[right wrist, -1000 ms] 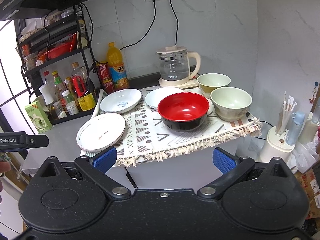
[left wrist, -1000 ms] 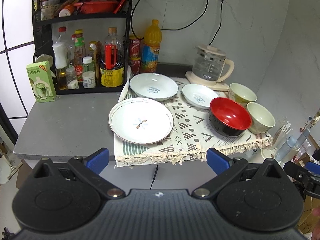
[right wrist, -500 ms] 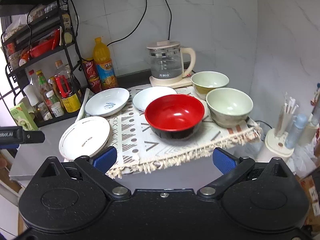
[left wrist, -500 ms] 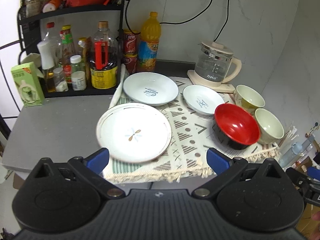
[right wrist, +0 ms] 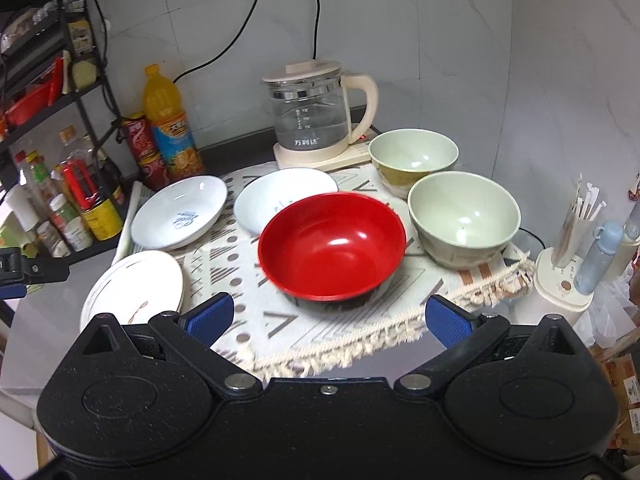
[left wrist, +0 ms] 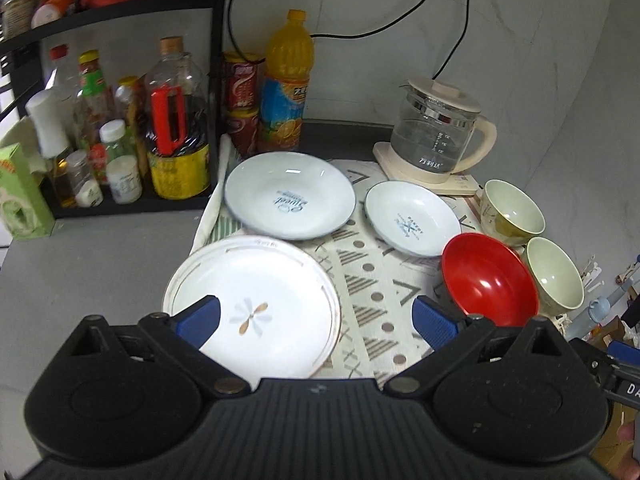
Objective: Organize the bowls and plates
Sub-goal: 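Move the right tool toward the rim of the large pale green bowl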
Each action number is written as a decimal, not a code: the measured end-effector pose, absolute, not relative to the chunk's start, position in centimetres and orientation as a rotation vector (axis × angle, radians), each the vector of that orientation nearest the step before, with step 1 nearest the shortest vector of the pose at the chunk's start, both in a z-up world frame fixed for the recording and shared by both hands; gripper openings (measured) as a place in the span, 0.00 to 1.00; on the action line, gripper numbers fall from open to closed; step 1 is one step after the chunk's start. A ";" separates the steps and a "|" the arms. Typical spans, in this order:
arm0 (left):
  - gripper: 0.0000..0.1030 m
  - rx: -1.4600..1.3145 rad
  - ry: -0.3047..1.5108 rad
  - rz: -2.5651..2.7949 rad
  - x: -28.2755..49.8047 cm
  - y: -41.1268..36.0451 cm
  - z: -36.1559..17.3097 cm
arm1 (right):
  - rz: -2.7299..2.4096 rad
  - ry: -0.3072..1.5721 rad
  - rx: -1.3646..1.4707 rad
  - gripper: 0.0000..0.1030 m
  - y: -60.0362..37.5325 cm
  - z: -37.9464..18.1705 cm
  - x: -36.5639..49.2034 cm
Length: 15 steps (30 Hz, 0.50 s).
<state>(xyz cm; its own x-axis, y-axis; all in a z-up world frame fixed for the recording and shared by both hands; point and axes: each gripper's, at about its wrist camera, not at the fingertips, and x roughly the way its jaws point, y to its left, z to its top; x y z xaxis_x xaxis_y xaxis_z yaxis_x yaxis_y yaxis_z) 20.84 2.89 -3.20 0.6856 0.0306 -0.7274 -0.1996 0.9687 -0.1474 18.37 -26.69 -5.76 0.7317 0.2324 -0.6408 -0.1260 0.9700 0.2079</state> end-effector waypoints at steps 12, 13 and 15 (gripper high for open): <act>0.99 -0.169 0.864 0.093 26.7 3.4 -3.1 | 0.105 0.751 0.216 1.00 -26.3 -6.3 22.5; 0.99 -0.165 0.868 0.089 27.0 3.3 -3.1 | 0.091 0.758 0.230 1.00 -26.4 -6.4 22.8; 0.99 -0.163 0.868 0.078 27.6 2.9 -3.0 | 0.071 0.760 0.245 1.00 -26.9 -6.5 23.1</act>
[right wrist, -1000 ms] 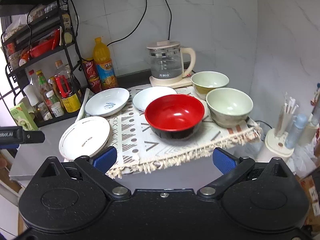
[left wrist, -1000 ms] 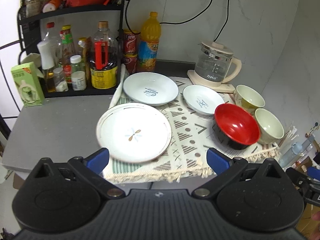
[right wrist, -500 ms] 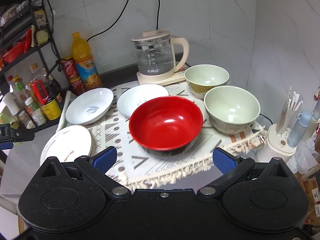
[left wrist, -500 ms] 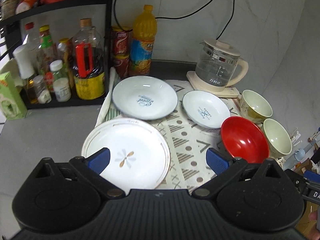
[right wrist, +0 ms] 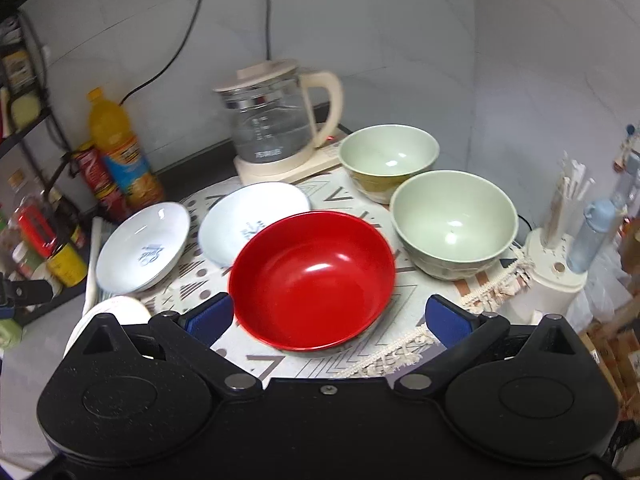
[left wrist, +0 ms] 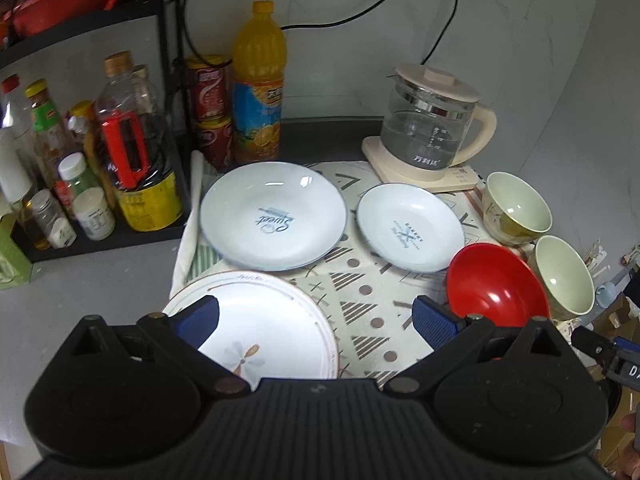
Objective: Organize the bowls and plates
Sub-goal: 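Move the right tool toward the rim of the large pale green bowl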
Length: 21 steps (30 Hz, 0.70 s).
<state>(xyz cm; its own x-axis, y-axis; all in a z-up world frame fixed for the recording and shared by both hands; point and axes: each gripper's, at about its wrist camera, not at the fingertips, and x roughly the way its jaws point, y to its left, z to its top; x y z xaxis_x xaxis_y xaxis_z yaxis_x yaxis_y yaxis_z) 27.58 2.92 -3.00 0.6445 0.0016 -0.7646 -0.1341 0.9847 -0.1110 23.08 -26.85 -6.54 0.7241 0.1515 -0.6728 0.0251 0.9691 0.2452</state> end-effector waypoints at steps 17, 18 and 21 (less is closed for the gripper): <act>0.99 -0.155 0.929 -0.035 34.2 -4.9 -4.4 | -0.017 0.816 0.217 1.00 -32.5 -8.4 27.5; 0.98 -0.148 0.928 -0.047 34.7 -5.7 -4.5 | -0.019 0.812 0.215 1.00 -33.0 -8.4 27.8; 0.97 -0.138 0.937 -0.075 36.2 -7.8 -4.8 | -0.019 0.812 0.204 1.00 -34.5 -8.7 29.1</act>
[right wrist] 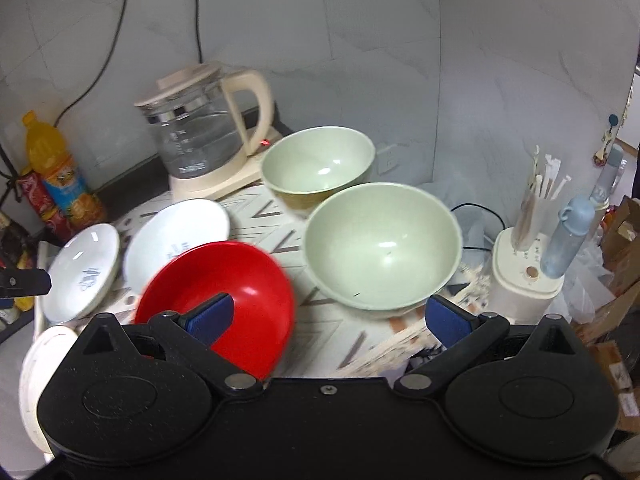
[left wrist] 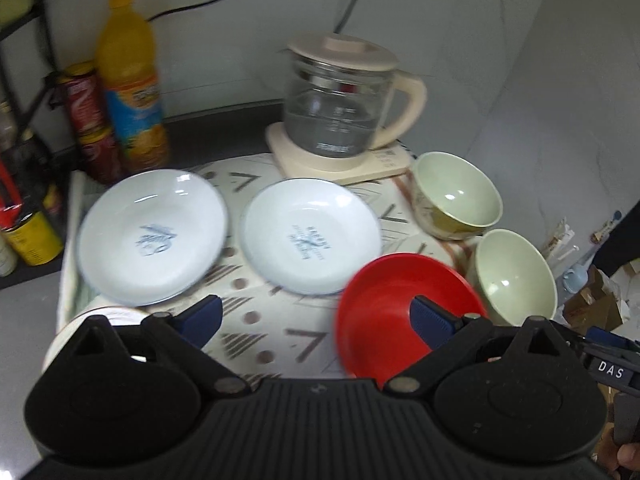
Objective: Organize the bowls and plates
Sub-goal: 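Move the right tool toward the rim of the large pale green bowl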
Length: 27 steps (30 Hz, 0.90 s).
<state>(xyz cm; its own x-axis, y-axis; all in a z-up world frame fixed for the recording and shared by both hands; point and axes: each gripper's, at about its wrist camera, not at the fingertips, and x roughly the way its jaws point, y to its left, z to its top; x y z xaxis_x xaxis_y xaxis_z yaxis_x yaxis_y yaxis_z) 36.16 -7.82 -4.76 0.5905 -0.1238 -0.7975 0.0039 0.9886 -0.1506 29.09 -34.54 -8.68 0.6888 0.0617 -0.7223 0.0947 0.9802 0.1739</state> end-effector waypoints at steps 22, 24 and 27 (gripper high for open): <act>0.91 -0.106 0.983 -0.222 44.0 -21.2 -8.5 | -0.022 0.866 0.286 0.79 -43.5 -12.9 34.3; 0.87 -0.097 0.988 -0.228 44.6 -22.0 -8.9 | -0.014 0.887 0.292 0.73 -43.8 -13.4 34.8; 0.78 -0.092 1.004 -0.233 45.4 -23.0 -9.6 | -0.015 0.899 0.293 0.71 -44.2 -14.0 35.4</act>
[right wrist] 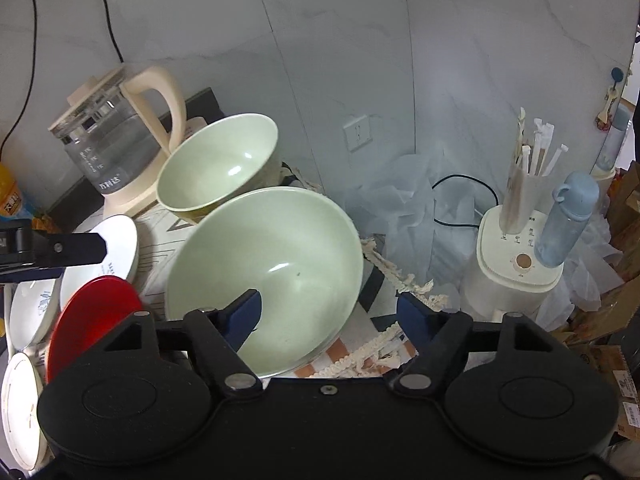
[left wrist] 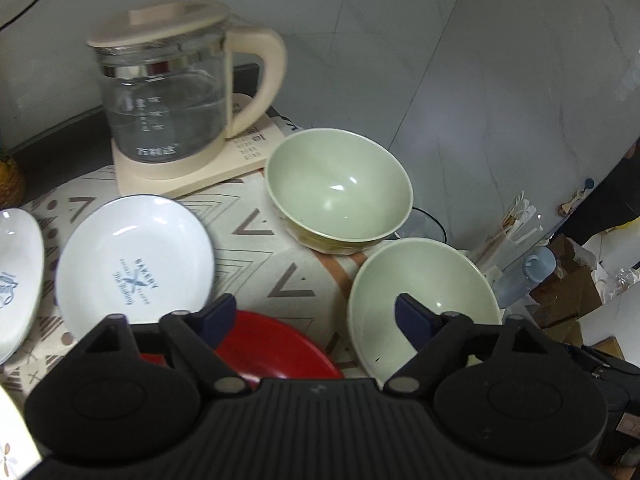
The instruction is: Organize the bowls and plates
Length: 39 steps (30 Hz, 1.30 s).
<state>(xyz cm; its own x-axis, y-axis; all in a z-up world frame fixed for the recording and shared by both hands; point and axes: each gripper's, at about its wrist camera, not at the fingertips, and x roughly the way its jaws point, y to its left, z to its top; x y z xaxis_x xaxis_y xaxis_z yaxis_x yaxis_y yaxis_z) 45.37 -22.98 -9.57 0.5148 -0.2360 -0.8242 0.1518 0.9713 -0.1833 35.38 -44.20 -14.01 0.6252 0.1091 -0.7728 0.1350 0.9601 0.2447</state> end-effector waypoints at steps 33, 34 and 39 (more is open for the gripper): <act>0.11 -0.179 1.220 -0.228 49.7 -27.0 -15.5 | 0.060 1.034 0.366 0.18 -45.8 -17.3 39.1; 0.11 -0.184 1.208 -0.229 49.5 -27.0 -15.1 | 0.057 1.025 0.362 0.18 -45.8 -16.9 39.1; 0.11 -0.199 1.169 -0.231 49.1 -26.5 -13.4 | 0.058 0.970 0.350 0.18 -46.0 -14.6 39.1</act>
<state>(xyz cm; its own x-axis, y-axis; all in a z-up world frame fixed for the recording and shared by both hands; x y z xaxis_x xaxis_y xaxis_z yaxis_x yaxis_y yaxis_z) 49.12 -26.54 -13.39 0.3725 -0.2812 -0.8844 0.0761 0.9590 -0.2729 39.09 -45.97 -14.56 0.5681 0.2031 -0.7975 0.1075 0.9425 0.3166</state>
